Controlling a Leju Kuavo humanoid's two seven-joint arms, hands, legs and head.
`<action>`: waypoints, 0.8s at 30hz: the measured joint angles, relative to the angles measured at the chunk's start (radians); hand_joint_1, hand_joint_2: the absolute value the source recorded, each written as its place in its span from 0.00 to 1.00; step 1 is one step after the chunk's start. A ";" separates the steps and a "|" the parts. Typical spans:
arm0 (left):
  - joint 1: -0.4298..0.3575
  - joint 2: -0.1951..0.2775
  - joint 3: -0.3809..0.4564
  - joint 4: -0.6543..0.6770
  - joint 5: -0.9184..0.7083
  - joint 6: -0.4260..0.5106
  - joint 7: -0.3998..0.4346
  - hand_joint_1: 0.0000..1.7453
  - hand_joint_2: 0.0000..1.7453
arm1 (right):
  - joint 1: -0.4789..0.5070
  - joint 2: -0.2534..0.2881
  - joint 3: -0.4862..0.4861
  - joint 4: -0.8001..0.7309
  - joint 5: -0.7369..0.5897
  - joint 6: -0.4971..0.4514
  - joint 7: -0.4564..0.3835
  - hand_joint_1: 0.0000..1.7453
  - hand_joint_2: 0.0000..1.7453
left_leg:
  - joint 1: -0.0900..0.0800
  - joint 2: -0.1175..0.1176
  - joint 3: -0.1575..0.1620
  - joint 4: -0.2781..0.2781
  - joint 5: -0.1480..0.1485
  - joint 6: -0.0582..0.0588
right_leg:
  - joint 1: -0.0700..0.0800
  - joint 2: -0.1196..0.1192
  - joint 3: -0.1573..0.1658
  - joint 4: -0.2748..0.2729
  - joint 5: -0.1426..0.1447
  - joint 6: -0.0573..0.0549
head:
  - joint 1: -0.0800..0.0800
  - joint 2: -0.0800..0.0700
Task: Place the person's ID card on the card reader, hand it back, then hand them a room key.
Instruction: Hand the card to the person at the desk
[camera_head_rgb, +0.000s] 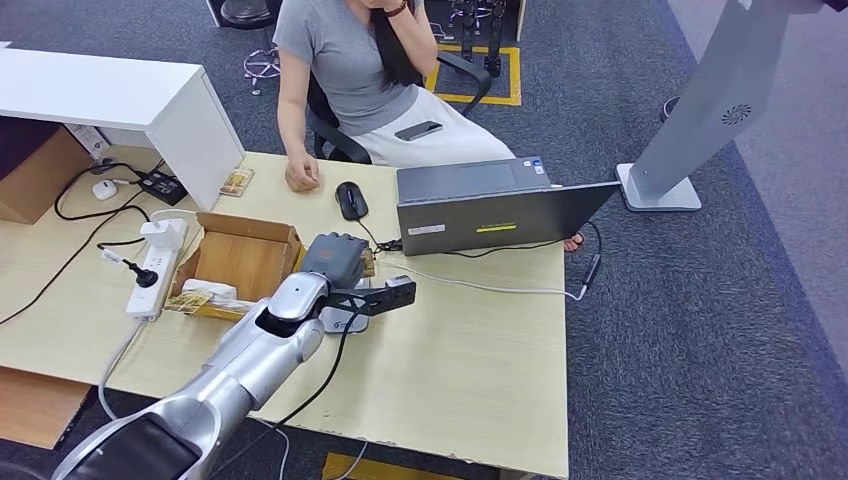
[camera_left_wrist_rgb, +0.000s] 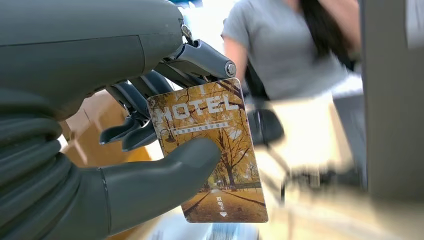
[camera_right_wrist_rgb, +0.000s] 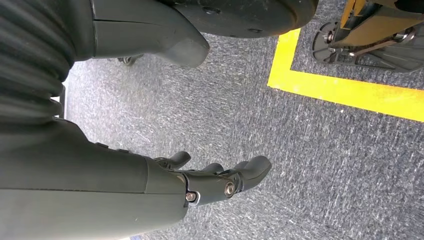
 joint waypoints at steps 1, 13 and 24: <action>-0.006 0.001 0.001 -0.010 0.001 0.027 0.011 1.00 1.00 | 0.000 0.000 -0.002 0.000 0.003 0.001 -0.001 0.00 1.00 | 0.000 0.000 0.000 0.000 0.000 0.000 | 0.000 0.000 0.000 0.000 0.000 0.000 | 0.000 0.000; -0.400 0.076 0.118 0.035 -0.074 0.063 0.067 1.00 1.00 | -0.001 -0.004 -0.006 0.000 0.065 0.035 0.003 0.00 1.00 | 0.002 0.000 -0.004 0.000 0.004 -0.002 | 0.002 0.000 -0.004 0.001 0.004 -0.001 | 0.000 0.000; -0.495 0.086 0.144 0.148 -0.086 0.084 0.071 1.00 1.00 | -0.002 -0.004 -0.006 0.000 0.075 0.037 0.004 0.00 1.00 | 0.002 0.000 -0.004 0.000 0.004 -0.002 | 0.002 0.000 -0.004 0.001 0.004 -0.001 | 0.000 0.000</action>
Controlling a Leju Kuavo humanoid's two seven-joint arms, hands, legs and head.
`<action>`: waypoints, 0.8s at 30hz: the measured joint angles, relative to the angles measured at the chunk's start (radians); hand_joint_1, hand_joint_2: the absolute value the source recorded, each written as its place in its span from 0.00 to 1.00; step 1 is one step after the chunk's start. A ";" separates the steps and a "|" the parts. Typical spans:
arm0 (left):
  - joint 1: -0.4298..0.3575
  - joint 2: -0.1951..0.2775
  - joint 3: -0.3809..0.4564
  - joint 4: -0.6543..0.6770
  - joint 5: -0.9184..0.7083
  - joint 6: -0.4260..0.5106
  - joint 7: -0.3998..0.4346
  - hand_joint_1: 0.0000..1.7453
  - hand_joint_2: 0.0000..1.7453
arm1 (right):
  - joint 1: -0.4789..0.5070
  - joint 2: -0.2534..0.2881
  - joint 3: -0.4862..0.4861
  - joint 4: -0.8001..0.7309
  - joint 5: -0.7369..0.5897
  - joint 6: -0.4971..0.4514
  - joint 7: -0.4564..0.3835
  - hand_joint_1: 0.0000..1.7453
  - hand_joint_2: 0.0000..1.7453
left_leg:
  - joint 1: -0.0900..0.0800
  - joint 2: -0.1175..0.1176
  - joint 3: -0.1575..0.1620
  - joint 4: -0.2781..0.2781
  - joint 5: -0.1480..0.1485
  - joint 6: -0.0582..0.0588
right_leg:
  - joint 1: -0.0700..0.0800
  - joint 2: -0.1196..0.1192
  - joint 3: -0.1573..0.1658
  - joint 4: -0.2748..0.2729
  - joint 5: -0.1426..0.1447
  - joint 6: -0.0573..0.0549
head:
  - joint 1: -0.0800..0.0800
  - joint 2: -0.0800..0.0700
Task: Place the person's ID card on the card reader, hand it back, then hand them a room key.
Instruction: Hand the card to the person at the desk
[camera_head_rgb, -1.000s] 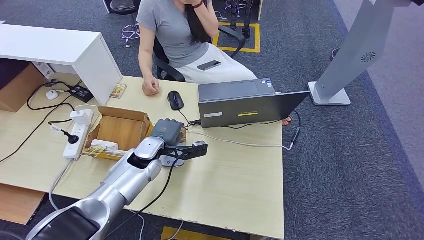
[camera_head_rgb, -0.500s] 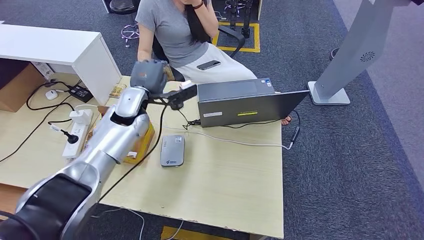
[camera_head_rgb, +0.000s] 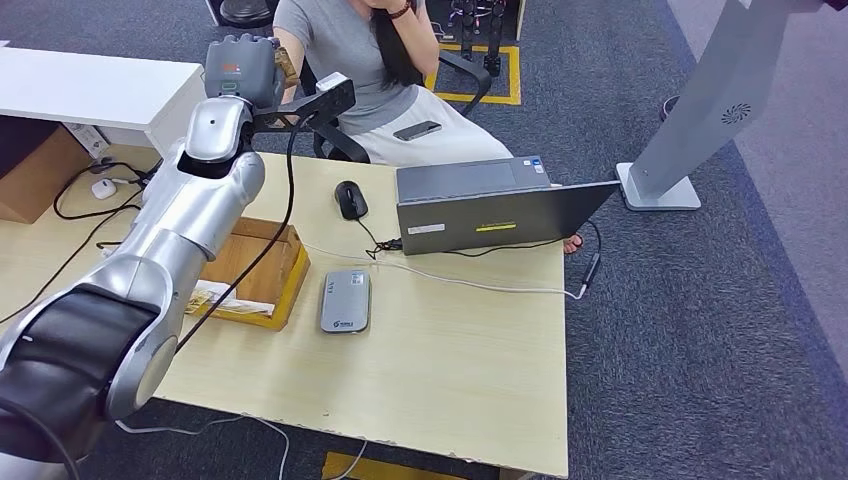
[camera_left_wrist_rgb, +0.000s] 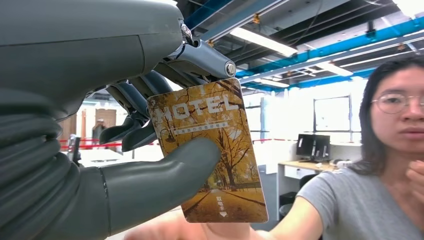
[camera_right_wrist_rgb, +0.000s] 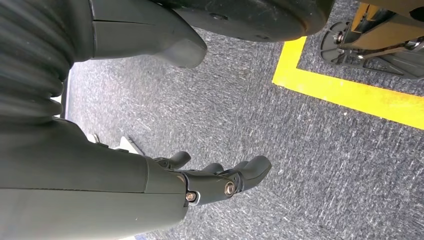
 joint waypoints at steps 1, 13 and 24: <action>-0.002 0.001 0.002 0.006 -0.001 0.004 0.000 1.00 1.00 | 0.000 0.000 0.000 0.000 0.001 0.000 0.000 0.00 1.00 | 0.000 0.000 0.000 0.000 0.000 0.000 | 0.000 0.000 0.000 0.000 0.000 0.000 | 0.000 0.000; -0.014 0.024 0.020 0.090 -0.012 0.037 0.010 0.00 1.00 | -0.001 0.000 0.000 0.000 0.014 0.001 0.006 0.00 1.00 | 0.001 0.000 0.000 0.000 0.001 -0.001 | 0.000 0.000 0.000 0.000 0.000 -0.001 | 0.000 0.000; 0.042 0.028 0.039 0.100 0.034 0.149 -0.077 0.00 1.00 | -0.001 0.000 -0.001 0.000 0.014 0.002 0.005 0.00 1.00 | 0.000 0.000 0.000 0.000 0.001 -0.001 | 0.000 0.000 0.000 0.000 0.000 -0.001 | 0.000 0.000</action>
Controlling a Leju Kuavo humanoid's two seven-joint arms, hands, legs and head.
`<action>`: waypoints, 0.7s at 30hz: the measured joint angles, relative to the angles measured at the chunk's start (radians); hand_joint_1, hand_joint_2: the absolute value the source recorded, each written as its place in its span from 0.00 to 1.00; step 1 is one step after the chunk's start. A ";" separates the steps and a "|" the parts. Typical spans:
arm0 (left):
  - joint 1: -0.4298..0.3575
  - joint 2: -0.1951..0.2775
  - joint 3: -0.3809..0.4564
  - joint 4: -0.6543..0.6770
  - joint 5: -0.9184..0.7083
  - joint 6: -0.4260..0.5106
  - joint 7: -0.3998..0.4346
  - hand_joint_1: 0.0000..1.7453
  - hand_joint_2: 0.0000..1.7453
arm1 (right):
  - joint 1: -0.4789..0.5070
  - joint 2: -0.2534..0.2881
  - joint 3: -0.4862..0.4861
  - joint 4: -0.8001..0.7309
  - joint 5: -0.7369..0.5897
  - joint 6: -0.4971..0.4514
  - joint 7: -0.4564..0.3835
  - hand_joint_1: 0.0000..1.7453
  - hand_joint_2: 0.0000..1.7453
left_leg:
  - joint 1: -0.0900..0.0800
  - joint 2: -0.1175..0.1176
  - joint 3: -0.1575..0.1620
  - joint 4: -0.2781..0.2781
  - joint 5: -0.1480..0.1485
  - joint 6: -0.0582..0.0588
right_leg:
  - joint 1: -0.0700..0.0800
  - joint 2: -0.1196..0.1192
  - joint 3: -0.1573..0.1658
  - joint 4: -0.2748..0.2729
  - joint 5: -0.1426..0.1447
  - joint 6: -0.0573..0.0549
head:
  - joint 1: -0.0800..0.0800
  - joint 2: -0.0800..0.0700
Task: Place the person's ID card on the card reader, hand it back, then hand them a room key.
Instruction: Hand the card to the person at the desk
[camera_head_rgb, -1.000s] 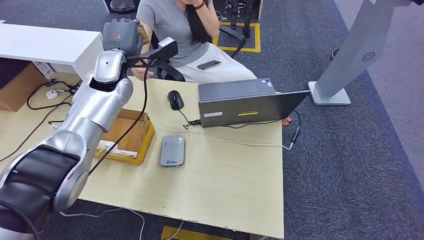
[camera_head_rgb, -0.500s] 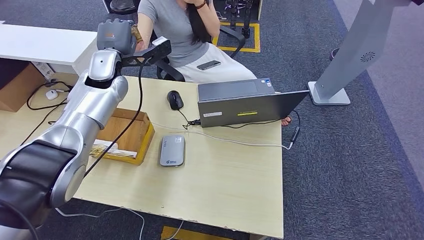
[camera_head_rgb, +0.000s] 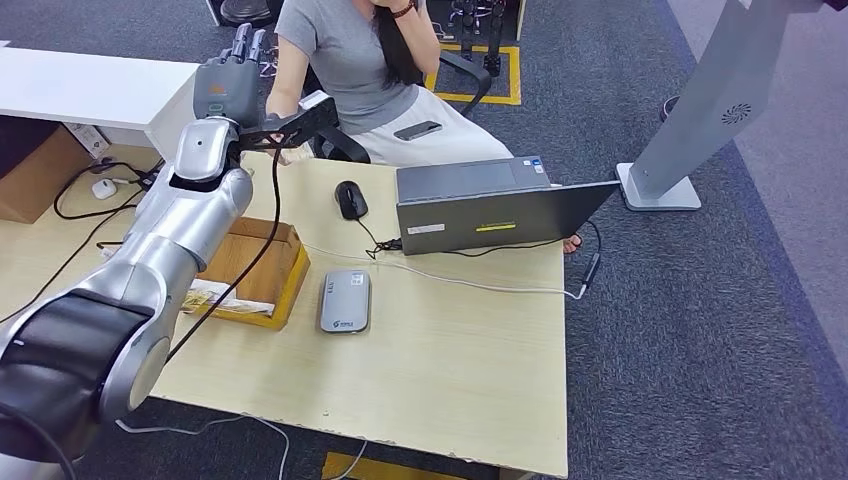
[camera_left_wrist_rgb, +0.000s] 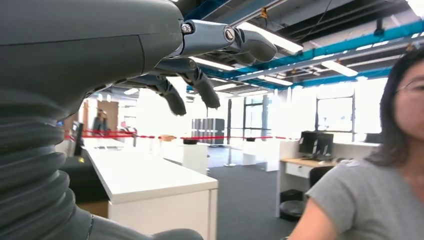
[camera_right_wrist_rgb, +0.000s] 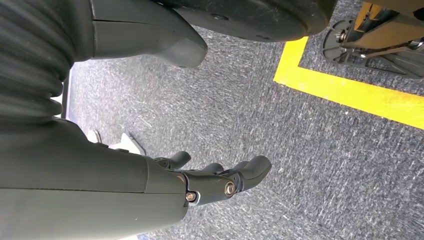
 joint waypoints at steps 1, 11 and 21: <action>0.026 0.001 0.007 -0.019 0.015 0.024 -0.024 0.00 1.00 | 0.000 0.000 0.000 0.000 0.000 0.000 -0.001 0.00 1.00 | 0.000 0.000 0.000 0.000 0.000 0.000 | 0.000 0.000 0.000 0.000 0.000 0.000 | 0.000 0.000; 0.574 0.045 0.043 -0.601 0.109 0.136 -0.169 0.00 1.00 | 0.009 0.009 -0.046 0.000 -0.025 -0.028 -0.019 0.00 1.00 | 0.000 0.003 0.000 -0.001 -0.003 0.000 | 0.000 0.003 -0.002 0.000 -0.002 -0.001 | 0.000 0.000; 1.020 0.081 0.085 -1.011 0.104 0.244 -0.249 0.00 1.00 | 0.015 0.019 -0.099 0.000 -0.049 -0.056 -0.024 0.00 1.00 | 0.000 0.001 -0.001 -0.001 -0.005 0.000 | 0.000 0.000 -0.002 -0.001 -0.005 0.000 | 0.000 0.000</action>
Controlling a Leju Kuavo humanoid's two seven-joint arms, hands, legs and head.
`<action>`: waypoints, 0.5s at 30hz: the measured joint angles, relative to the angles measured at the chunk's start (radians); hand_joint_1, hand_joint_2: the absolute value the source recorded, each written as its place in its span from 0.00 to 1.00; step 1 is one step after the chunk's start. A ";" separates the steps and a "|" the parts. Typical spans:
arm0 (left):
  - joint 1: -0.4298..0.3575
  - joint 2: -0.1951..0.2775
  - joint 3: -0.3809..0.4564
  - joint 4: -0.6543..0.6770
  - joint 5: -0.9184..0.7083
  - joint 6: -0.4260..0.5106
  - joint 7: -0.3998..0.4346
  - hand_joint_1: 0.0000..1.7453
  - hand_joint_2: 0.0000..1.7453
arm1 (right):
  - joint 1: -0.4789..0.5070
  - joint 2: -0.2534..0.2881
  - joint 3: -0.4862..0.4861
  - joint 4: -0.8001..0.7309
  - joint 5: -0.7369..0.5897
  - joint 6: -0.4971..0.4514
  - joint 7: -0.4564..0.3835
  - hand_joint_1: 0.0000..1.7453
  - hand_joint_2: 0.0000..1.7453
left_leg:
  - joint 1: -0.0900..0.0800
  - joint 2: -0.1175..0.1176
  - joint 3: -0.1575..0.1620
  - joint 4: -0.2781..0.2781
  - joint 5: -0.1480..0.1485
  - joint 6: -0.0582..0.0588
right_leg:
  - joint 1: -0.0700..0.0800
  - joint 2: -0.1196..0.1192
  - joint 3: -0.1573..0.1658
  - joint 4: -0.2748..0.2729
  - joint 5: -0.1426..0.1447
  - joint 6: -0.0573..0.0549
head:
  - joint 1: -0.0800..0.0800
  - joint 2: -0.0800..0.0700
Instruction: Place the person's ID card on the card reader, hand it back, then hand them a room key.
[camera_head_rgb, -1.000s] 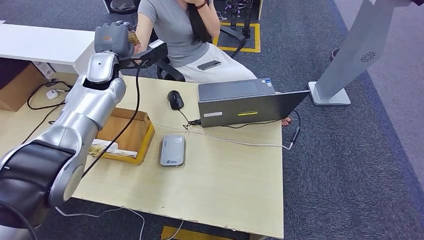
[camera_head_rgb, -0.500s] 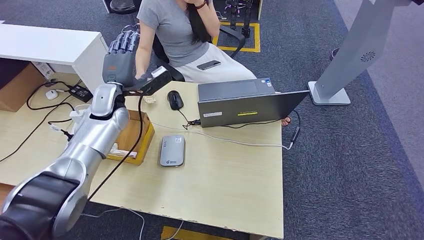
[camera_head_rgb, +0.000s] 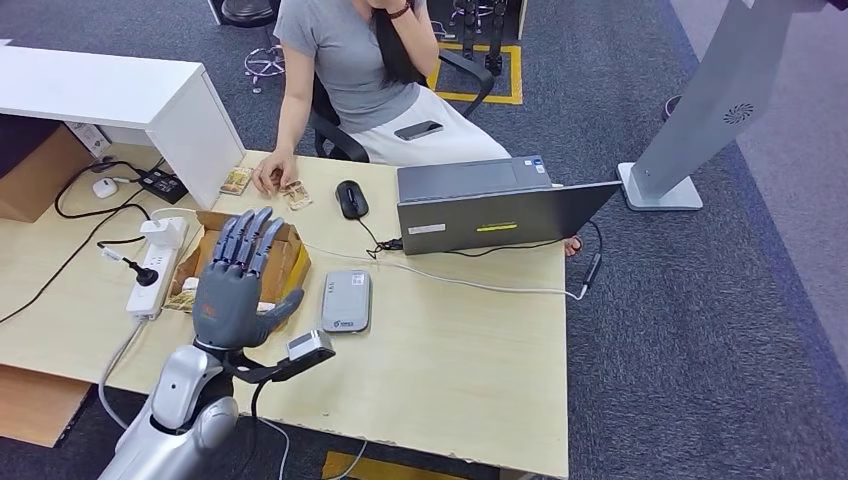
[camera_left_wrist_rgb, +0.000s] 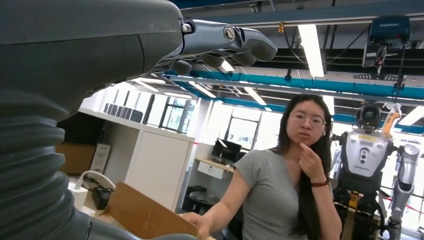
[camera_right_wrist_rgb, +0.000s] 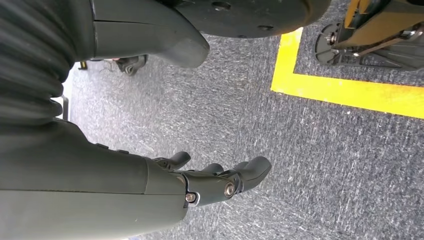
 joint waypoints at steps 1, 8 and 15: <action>0.023 0.000 0.005 -0.018 0.000 0.006 -0.005 0.00 1.00 | 0.000 0.001 -0.004 0.000 -0.002 -0.002 -0.001 0.00 1.00 | 0.000 0.000 0.000 0.000 0.000 0.000 | 0.000 0.000 0.000 0.000 0.000 0.000 | 0.000 0.000; 0.200 0.010 0.041 -0.105 -0.008 -0.050 0.019 0.00 1.00 | 0.005 0.003 -0.034 0.000 -0.014 -0.003 -0.008 0.00 1.00 | 0.000 -0.001 0.001 0.000 0.000 0.000 | 0.000 -0.001 0.000 0.000 0.000 0.000 | 0.000 0.000; 0.244 0.051 0.069 -0.118 -0.014 -0.231 0.108 0.00 1.00 | 0.006 0.003 -0.051 0.000 -0.013 -0.002 -0.007 0.00 1.00 | 0.000 -0.001 0.001 0.000 0.000 0.000 | 0.000 -0.002 0.001 0.000 0.000 0.000 | 0.000 0.000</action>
